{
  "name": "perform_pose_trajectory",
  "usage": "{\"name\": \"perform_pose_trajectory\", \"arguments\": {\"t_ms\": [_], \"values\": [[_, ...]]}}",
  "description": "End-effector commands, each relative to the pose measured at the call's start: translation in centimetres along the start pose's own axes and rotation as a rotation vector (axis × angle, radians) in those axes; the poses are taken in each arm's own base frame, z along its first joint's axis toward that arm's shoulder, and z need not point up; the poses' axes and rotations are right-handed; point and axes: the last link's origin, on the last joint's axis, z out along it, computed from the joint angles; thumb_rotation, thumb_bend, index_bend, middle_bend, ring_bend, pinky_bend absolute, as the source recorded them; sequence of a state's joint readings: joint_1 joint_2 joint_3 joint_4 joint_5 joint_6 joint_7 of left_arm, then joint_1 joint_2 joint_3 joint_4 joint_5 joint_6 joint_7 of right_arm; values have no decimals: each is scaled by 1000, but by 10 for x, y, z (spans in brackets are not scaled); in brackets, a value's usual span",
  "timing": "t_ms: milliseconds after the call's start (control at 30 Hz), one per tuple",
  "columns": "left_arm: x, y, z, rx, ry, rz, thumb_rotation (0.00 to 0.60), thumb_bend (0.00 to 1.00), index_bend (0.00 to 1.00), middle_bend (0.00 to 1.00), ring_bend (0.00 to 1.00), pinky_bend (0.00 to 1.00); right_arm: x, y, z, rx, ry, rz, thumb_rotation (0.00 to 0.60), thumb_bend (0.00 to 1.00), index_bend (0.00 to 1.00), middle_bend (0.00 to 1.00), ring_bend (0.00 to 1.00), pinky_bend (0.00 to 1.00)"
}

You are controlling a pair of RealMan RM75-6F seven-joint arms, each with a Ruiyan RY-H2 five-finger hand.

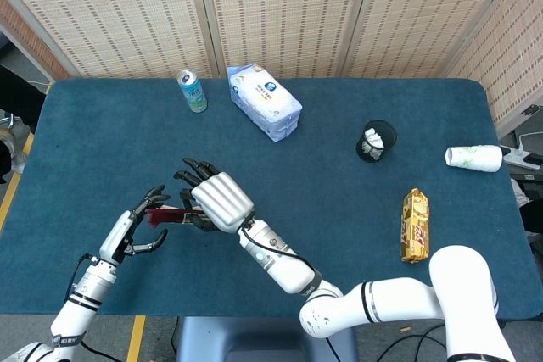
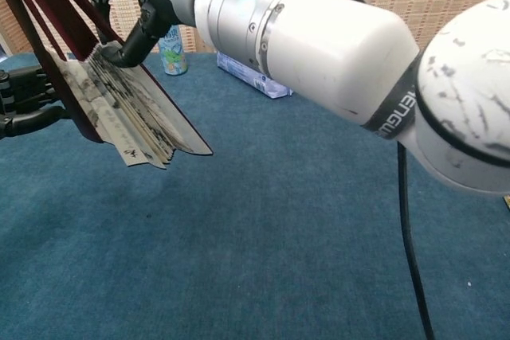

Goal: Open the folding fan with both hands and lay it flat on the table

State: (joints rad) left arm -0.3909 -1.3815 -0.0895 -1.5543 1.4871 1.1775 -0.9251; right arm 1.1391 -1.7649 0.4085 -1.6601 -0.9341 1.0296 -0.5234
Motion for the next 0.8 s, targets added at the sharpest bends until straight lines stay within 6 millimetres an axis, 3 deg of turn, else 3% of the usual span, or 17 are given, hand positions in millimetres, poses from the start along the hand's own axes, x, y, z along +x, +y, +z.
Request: {"name": "perform_pose_trajectory", "arguments": {"t_ms": [33, 367, 667, 800], "values": [[-5, 0, 4, 1, 22, -20, 600, 376, 426, 30, 0, 116, -1, 1, 0, -3, 1, -1, 600, 586, 708, 180, 0, 153], [-11, -3, 8, 2, 37, -39, 600, 443, 614, 93, 0, 118, -6, 3, 0, -12, -5, -6, 600, 585, 708, 180, 0, 153], [-6, -2, 8, -25, 115, -46, 600, 640, 764, 198, 20, 141, -8, 6, 0, -17, -6, -9, 600, 586, 708, 180, 0, 153], [0, -3, 7, -30, 145, -8, 600, 647, 769, 209, 30, 144, -4, 9, 0, -20, 5, -15, 600, 586, 708, 180, 0, 153]]}}
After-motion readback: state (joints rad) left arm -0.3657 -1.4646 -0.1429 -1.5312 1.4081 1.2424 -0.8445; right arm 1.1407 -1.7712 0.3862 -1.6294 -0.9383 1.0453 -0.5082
